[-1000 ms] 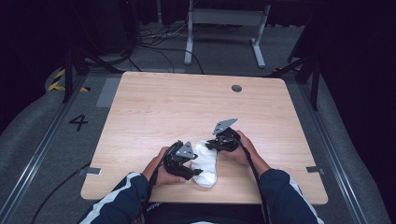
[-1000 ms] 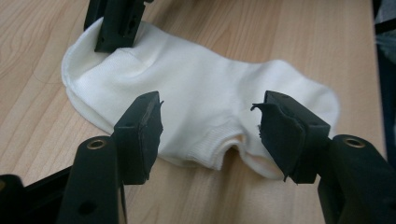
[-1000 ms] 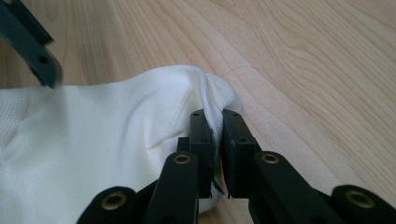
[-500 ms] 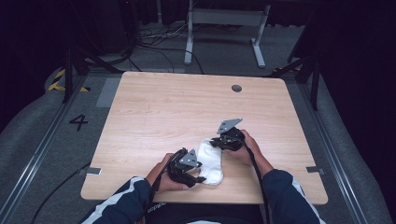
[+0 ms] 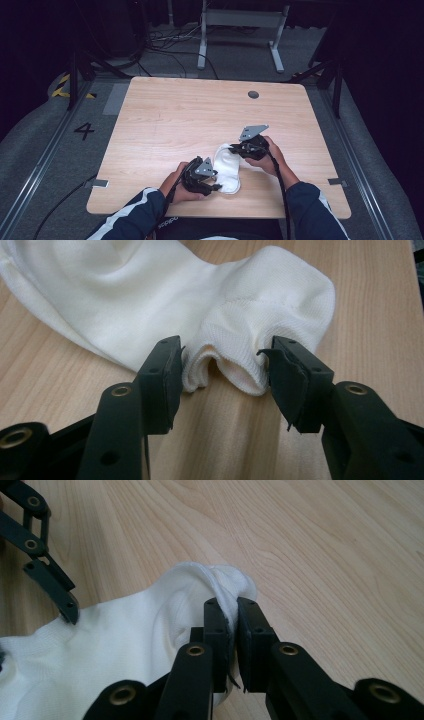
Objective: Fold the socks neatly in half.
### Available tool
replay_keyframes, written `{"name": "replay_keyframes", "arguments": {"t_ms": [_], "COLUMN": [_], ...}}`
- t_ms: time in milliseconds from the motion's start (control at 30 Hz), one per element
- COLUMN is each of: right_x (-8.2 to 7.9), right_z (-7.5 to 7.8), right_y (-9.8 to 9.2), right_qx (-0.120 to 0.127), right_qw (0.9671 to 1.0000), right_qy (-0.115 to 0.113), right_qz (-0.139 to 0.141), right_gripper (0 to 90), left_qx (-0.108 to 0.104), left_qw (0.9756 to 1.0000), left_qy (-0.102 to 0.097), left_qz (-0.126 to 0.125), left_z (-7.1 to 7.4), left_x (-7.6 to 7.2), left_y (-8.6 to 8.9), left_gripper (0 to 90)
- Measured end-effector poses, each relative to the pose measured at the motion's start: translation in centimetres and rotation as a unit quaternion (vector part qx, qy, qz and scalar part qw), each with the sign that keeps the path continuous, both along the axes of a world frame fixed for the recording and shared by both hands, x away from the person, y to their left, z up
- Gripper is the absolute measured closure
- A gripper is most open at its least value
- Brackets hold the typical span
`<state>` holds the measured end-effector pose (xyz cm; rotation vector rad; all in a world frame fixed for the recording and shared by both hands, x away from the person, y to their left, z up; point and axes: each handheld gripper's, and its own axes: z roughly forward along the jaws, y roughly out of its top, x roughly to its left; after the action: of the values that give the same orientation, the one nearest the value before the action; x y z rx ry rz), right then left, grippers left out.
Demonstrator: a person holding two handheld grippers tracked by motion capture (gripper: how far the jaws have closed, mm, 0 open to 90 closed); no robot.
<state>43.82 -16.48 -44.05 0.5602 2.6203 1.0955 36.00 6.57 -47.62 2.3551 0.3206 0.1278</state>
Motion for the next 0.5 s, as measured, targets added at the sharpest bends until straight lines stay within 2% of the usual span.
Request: {"name": "replay_keyframes", "arguments": {"t_ms": [167, 233, 500], "right_x": [-0.5, -0.8, -1.7], "right_z": [0.8, 1.3, 2.2], "right_y": [-0.2, -0.2, -0.1], "right_qx": [0.004, 0.01, 0.017], "right_qw": [1.0, 0.9998, 0.9992], "right_qy": [-0.008, -0.015, -0.024], "right_qz": [0.003, 0.01, 0.025], "right_gripper": [84.8, 84.8, 84.8], "left_qx": [-0.013, -0.006, -0.008], "left_qw": [0.9997, 0.9995, 0.9993], "left_qy": [-0.011, -0.021, -0.02], "left_qz": [0.018, 0.021, 0.032], "left_z": [-0.4, -0.4, -0.4], "left_x": [-0.1, 0.0, 0.3], "left_y": [0.0, -0.1, -0.2], "left_gripper": [48.6, 49.4, 49.4]}}
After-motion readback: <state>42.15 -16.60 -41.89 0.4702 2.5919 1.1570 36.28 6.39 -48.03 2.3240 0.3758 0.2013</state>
